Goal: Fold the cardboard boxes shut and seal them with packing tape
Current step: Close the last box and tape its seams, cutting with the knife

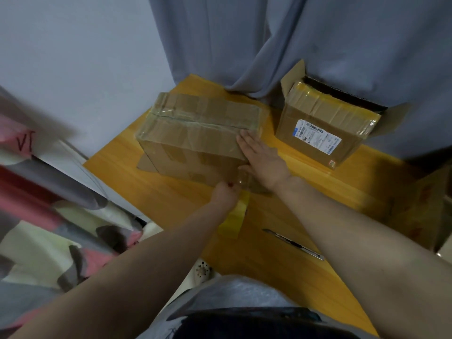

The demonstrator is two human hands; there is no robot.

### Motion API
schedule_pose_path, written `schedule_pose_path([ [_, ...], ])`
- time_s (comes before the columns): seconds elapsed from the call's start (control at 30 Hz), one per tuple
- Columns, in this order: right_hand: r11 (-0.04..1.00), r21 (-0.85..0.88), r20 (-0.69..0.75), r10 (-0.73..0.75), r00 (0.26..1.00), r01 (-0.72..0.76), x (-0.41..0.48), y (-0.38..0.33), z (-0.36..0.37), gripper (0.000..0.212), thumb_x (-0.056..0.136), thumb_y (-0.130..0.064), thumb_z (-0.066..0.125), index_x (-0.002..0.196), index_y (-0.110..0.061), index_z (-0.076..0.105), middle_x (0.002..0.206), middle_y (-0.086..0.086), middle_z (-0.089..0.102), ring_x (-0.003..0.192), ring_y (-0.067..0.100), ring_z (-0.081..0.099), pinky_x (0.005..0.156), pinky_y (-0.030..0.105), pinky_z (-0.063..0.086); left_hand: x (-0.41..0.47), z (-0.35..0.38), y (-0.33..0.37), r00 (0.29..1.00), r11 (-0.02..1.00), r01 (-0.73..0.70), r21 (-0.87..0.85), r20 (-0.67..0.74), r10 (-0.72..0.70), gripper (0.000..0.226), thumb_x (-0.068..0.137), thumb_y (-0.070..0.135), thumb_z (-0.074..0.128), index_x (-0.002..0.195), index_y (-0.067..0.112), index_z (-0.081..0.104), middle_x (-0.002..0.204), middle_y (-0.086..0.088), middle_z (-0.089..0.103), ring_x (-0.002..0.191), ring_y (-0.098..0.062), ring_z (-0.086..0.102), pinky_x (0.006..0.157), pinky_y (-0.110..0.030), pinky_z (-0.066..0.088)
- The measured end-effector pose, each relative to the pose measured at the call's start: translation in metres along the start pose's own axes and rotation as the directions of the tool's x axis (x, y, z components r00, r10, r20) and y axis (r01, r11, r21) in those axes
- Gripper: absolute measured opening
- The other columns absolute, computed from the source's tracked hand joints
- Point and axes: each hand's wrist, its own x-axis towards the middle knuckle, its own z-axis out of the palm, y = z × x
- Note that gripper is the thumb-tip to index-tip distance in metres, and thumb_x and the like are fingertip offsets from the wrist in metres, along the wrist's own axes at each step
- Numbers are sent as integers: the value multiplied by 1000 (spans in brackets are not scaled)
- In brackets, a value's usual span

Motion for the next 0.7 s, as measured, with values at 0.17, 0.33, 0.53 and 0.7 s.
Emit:
schedule_pose_path([
  [0.17,998,-58,-110,19,994,-26,1,-3,12,90,87,-32,63,152,-13,4,160,2,0,147,17,-2,114,28,-8,-7,-2,-14,999,999,23,-37,32,-22,21,99,20,45,113,7,54,101,-12,54,91,-25,52,72,-28,37],
  [0.33,997,-69,-176,18,984,-31,0,-5,19,98,73,-24,77,150,-9,18,158,6,16,147,22,11,115,34,-4,-5,-10,-21,995,995,95,-26,41,-94,28,100,26,43,119,7,51,103,-13,55,99,-32,56,81,-38,46],
  [0.53,992,-108,-220,38,975,-63,-1,-6,23,94,75,-32,76,149,-10,24,157,7,22,146,23,16,117,40,3,-7,-15,-17,998,995,57,-87,46,-53,29,99,35,44,108,10,54,115,-19,59,104,-34,54,88,-39,44],
  [0.7,998,59,-134,5,991,3,-3,-3,11,95,76,-10,64,152,-16,8,160,0,1,147,14,-4,115,30,-8,-13,-20,-16,993,986,26,-167,120,-5,15,97,27,48,104,14,52,96,-3,52,90,-19,48,77,-29,37],
])
